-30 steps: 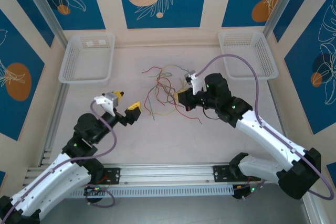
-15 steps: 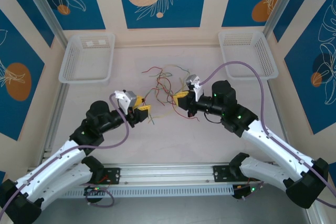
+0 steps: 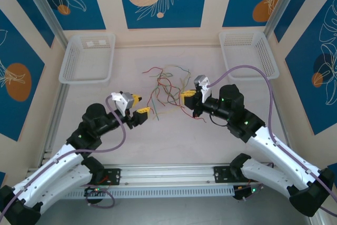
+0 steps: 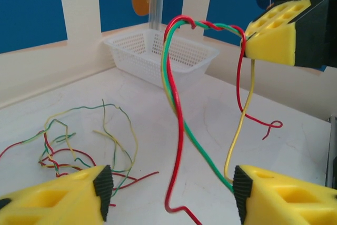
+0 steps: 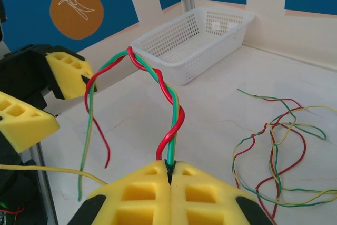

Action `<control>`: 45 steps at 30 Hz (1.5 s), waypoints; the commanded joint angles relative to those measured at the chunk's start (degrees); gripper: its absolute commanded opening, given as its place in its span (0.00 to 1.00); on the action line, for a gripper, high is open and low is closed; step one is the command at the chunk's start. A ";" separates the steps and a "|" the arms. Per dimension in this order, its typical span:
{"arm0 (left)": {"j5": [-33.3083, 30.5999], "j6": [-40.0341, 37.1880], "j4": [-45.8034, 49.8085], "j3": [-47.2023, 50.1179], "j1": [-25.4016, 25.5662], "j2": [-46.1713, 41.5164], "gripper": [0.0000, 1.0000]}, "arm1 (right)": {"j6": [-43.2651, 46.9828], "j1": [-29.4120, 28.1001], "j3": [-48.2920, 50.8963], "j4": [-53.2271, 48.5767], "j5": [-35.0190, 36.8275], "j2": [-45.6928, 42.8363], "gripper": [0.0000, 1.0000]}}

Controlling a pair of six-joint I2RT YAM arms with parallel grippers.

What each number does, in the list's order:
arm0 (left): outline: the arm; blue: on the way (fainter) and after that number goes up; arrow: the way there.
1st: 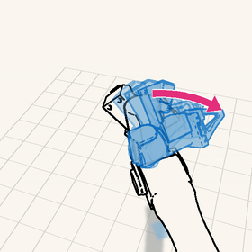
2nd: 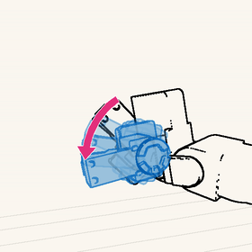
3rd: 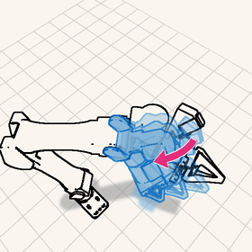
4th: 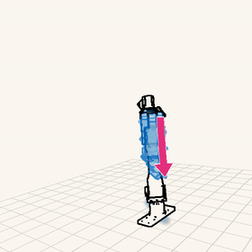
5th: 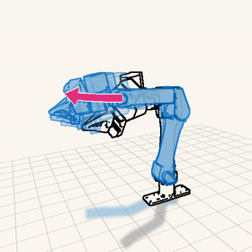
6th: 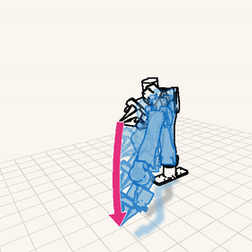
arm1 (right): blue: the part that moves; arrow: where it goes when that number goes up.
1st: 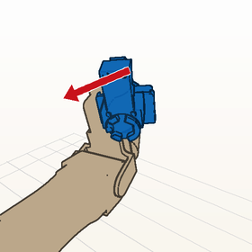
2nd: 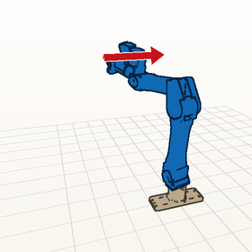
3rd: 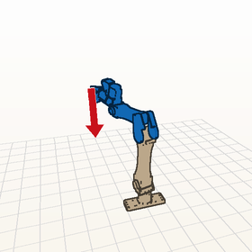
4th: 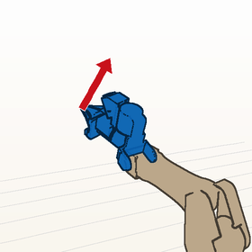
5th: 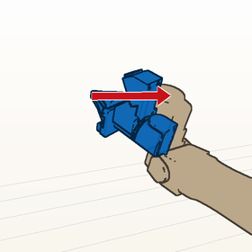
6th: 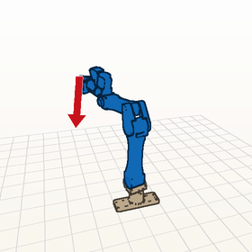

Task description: Untangle the cables

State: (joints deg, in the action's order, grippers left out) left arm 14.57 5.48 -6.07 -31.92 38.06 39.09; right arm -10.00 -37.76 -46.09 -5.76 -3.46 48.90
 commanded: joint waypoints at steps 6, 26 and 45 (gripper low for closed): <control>0.71 -0.60 -3.36 0.74 0.21 1.78 0.56 | -0.19 0.14 0.29 2.09 -3.22 -1.07 0.00; 0.44 0.49 -6.31 1.21 0.19 2.83 0.00 | -1.66 0.58 0.17 2.23 -2.18 1.67 0.00; 1.31 3.67 -5.72 -2.26 0.30 6.04 0.00 | -12.54 0.57 -3.36 5.90 -10.57 4.47 0.59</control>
State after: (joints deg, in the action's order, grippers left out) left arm 15.00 8.27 -10.09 -31.73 38.06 44.86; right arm -19.22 -36.99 -49.78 -6.02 -2.20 53.45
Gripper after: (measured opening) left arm 0.044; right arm 0.590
